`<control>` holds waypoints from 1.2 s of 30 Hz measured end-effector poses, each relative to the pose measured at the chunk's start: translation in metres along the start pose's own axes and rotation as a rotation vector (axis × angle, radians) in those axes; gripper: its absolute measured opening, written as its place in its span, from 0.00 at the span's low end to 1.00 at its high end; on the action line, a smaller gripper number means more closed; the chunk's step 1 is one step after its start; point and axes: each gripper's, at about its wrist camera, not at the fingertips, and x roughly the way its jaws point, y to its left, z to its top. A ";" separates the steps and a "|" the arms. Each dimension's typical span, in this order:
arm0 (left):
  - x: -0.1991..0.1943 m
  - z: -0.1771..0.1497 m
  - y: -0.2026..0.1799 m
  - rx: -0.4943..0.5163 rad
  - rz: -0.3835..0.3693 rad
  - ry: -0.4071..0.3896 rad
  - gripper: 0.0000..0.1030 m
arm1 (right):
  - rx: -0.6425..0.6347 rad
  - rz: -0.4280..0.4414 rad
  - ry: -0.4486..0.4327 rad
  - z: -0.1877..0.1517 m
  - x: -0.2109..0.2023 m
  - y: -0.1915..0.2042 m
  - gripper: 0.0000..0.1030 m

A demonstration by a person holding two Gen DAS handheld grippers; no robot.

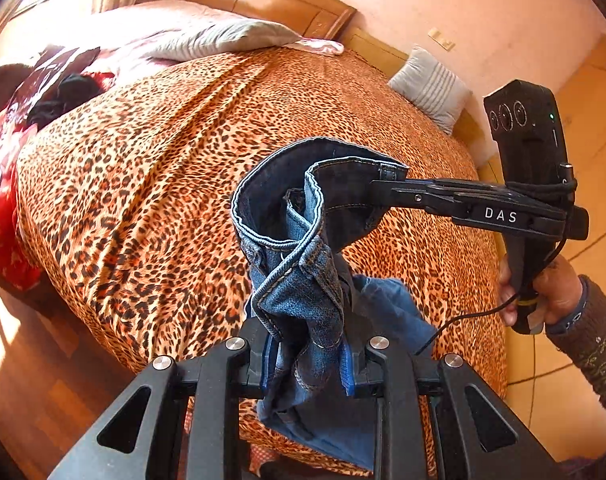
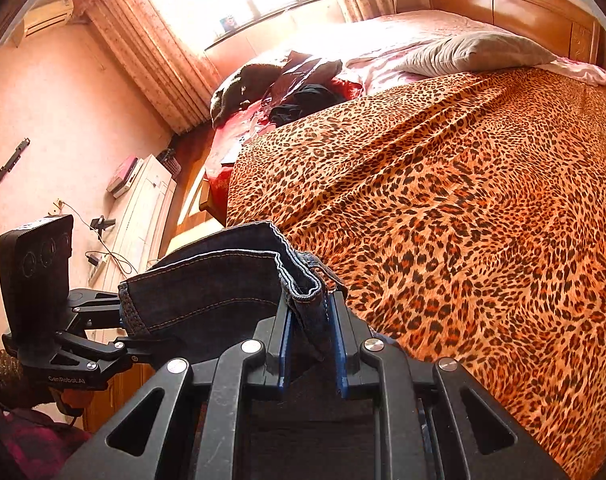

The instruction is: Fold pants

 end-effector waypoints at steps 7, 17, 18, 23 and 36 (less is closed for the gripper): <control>0.015 -0.058 -0.096 0.334 -0.018 0.154 0.24 | 0.185 -0.039 -0.031 -0.106 -0.055 -0.038 0.17; 0.085 -0.130 -0.130 0.478 0.076 0.446 0.27 | 0.393 -0.274 0.191 -0.245 -0.028 -0.094 0.20; 0.080 -0.128 -0.127 0.456 0.058 0.452 0.27 | 0.408 -0.279 0.198 -0.251 -0.032 -0.096 0.21; 0.046 -0.123 -0.093 0.314 -0.030 0.488 0.34 | 0.526 -0.270 0.113 -0.264 -0.079 -0.104 0.29; 0.081 -0.096 -0.010 -0.464 -0.443 0.543 0.51 | 0.903 0.090 -0.074 -0.263 -0.044 -0.129 0.59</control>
